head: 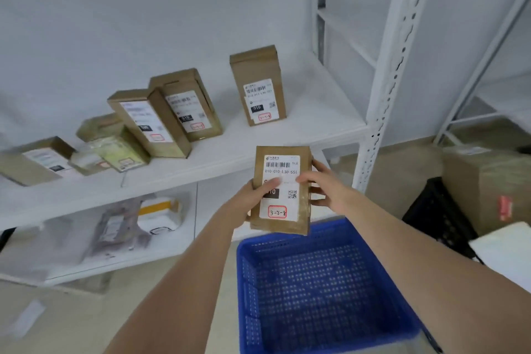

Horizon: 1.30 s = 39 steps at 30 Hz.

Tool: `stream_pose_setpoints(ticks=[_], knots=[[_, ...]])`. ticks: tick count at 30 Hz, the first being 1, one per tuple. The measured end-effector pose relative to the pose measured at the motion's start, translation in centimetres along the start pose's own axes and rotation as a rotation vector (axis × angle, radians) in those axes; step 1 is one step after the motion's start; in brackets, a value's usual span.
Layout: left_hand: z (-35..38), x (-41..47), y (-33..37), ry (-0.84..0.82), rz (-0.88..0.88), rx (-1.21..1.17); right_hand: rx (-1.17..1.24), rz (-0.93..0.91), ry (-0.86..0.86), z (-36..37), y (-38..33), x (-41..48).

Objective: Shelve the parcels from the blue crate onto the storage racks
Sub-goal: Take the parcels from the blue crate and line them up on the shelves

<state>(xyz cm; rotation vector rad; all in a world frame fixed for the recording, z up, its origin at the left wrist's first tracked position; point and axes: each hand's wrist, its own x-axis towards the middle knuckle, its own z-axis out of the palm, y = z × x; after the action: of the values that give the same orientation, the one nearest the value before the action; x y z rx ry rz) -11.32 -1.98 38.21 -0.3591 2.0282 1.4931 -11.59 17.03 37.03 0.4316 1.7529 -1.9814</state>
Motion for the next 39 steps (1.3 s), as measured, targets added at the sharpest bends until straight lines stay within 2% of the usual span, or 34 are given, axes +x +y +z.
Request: stream_pose_setpoints(ticks=[7,11,16,39], knots=[[-2.2,-9.1,3.5,0.051,0.137,-0.137,0.06,-0.11,-0.065,2.4,-5.7,-6.5],[-3.1,-12.7,5.0,0.173,0.238,-0.163,0.066,-0.158,-0.089,3.9,-7.7,-9.4],[-3.7,-16.2,6.1,0.259,0.318,-0.193,-0.078,-0.128,-0.189,6.2,-8.2,-12.5],[-16.4,-24.4,7.2,0.249,0.454,-0.1,-0.039,-0.338,-0.193,19.0,-12.2,-16.5]])
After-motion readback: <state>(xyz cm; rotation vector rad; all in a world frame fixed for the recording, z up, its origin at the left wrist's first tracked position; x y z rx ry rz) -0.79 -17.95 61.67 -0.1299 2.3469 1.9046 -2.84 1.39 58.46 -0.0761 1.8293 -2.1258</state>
